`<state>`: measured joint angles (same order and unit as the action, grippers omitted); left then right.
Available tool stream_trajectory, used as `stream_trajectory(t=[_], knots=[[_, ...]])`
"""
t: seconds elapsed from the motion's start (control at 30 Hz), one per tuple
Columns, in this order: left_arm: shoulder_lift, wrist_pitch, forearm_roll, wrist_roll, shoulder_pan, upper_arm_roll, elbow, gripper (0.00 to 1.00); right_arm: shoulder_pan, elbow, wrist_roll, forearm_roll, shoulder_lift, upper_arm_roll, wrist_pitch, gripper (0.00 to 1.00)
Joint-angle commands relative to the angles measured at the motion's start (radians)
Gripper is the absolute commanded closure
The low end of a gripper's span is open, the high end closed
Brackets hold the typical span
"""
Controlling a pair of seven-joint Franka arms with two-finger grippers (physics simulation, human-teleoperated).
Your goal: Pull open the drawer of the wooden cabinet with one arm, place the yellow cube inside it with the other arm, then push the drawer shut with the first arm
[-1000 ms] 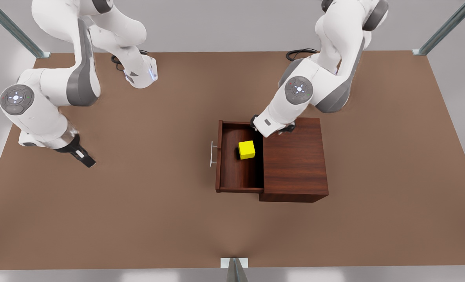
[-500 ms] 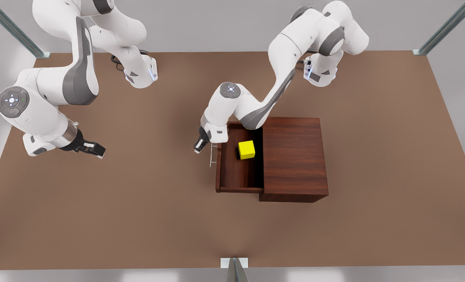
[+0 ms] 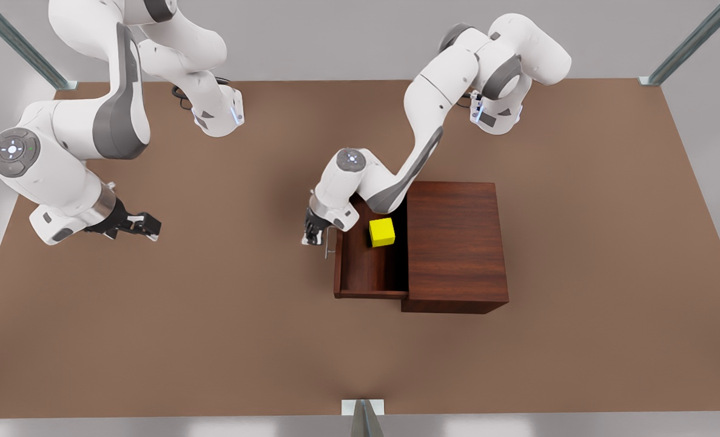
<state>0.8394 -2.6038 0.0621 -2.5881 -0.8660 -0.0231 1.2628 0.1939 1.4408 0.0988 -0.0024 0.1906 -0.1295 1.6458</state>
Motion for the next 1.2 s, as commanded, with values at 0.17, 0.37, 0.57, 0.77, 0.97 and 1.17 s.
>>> stream_trajectory(t=[0.17,0.37,0.57,0.77,0.97,1.17], knots=[[-0.013,0.162,0.005,-0.167,0.047,-0.031,0.0,0.79,0.001,0.001,-0.143,0.001,0.0,-0.001,-0.015,0.0],[-0.034,0.264,0.005,-0.049,0.14,-0.115,0.0,0.79,-0.001,0.001,-0.149,0.001,0.0,-0.001,-0.015,0.0],[-0.045,0.317,0.008,0.022,0.17,-0.133,0.004,0.79,-0.001,0.0,-0.149,0.001,0.0,-0.001,-0.015,0.0],[-0.068,0.461,0.035,0.224,0.248,-0.175,0.01,0.79,-0.002,0.001,-0.151,0.001,0.0,-0.001,-0.017,0.0],[-0.097,0.607,0.05,0.419,0.288,-0.175,0.046,0.79,-0.001,0.001,-0.152,0.001,0.001,-0.001,-0.017,0.0],[-0.138,0.657,0.05,0.531,0.324,-0.173,0.093,0.79,-0.002,0.0,-0.154,0.001,0.0,-0.001,-0.017,0.0]])
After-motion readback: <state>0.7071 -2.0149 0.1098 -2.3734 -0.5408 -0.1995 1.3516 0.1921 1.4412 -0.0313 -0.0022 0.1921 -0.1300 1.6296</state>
